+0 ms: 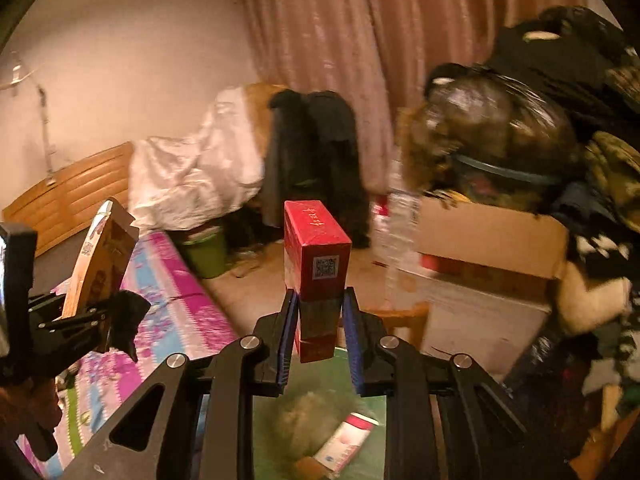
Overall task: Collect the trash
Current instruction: 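Carry the red box and tan box with both grippers over the green bin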
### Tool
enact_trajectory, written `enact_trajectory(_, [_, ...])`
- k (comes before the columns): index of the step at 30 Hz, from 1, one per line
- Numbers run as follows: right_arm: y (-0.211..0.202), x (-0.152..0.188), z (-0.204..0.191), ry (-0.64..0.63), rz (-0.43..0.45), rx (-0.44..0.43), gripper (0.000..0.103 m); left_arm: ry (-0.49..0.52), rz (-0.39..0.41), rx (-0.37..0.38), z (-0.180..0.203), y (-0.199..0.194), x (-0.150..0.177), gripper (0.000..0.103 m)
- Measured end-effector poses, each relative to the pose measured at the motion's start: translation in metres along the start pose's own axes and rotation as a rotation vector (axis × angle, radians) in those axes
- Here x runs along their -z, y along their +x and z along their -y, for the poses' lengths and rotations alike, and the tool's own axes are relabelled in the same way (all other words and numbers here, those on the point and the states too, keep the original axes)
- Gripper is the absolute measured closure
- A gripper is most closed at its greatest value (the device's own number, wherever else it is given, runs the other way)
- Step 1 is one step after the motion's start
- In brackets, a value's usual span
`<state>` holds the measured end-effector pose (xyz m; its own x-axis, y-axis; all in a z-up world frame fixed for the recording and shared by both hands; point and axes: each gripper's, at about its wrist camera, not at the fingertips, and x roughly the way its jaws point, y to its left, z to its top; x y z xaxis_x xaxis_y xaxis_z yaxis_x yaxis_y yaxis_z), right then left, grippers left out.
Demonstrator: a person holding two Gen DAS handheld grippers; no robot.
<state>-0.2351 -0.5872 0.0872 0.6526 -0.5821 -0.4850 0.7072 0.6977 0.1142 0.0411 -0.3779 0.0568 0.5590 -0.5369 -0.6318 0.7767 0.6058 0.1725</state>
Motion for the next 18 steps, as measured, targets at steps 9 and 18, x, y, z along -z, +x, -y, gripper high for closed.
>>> enact_trajectory(9, [0.021,0.028,0.018,0.014,-0.127,0.089,0.079,0.151,-0.052,0.157,0.074,0.024,0.003,0.076])
enact_trajectory(18, [0.051,0.057,0.036,0.054,-0.289,0.12,0.079,0.25,-0.135,0.233,0.106,0.043,0.034,0.076])
